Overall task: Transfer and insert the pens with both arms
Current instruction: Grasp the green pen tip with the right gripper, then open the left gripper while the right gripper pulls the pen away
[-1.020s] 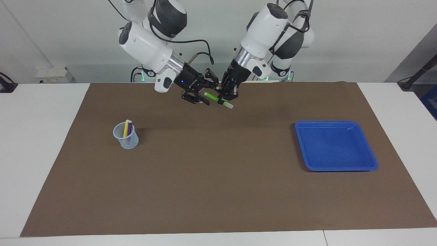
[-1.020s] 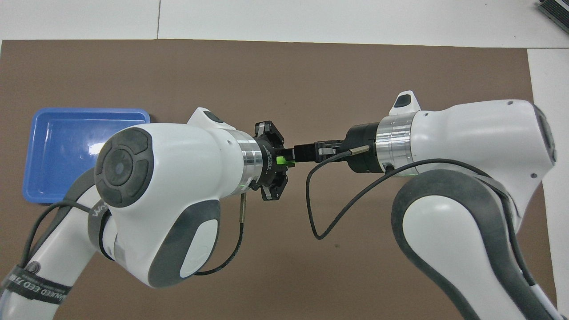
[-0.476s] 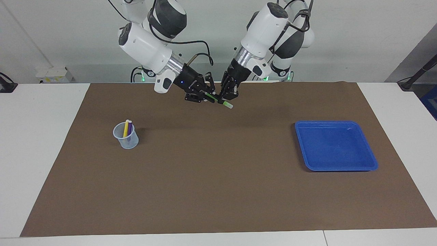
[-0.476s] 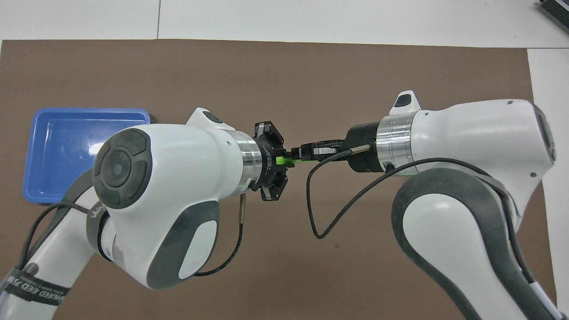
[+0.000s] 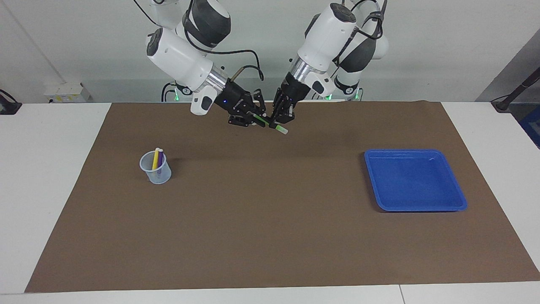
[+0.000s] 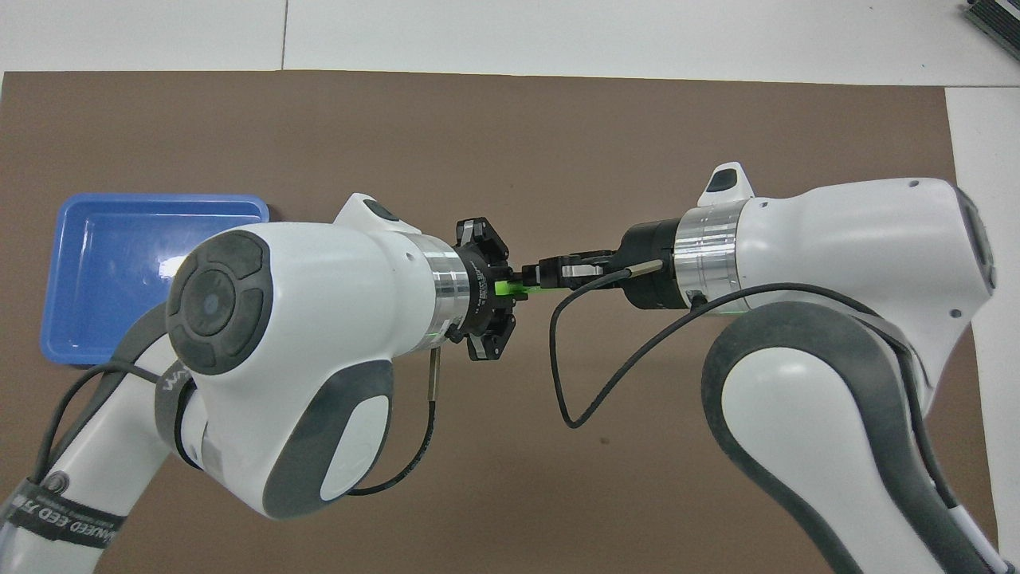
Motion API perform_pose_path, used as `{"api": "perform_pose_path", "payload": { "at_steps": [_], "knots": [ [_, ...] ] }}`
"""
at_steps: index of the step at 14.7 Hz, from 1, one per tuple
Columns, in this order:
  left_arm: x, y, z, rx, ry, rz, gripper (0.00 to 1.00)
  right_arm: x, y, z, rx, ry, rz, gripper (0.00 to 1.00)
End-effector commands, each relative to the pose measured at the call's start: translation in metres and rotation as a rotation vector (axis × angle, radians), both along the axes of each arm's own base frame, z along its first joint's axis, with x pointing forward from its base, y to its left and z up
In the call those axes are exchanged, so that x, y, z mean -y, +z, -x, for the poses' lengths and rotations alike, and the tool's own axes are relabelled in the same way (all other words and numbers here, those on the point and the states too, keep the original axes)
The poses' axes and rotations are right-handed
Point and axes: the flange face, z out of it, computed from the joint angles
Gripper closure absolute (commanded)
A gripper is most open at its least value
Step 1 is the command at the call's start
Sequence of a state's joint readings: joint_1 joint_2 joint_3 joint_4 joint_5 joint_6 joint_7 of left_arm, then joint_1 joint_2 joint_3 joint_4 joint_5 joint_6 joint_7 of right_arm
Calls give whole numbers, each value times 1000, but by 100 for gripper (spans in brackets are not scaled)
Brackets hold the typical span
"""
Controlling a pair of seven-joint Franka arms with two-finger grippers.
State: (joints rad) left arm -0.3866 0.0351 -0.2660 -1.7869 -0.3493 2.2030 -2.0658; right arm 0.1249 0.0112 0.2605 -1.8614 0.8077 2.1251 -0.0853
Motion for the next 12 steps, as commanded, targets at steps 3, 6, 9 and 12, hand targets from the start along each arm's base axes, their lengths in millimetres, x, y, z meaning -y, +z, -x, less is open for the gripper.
{"api": "perform_pose_path", "payload": {
  "at_steps": [3, 6, 9, 12],
  "knots": [
    [2, 7, 10, -6, -7, 8, 0, -3, 1, 1, 11, 21, -4, 100],
    [-6, 11, 7, -1, -6, -3, 0, 2, -1, 1, 6, 39, 24, 100],
    [-38, 18, -3, 38, -97, -46, 0, 5, -1, 0, 13, 48, 52, 100],
    [-94, 25, -24, 62, -165, -92, 0, 18, -4, -2, 40, 85, 175, 100]
  ]
}}
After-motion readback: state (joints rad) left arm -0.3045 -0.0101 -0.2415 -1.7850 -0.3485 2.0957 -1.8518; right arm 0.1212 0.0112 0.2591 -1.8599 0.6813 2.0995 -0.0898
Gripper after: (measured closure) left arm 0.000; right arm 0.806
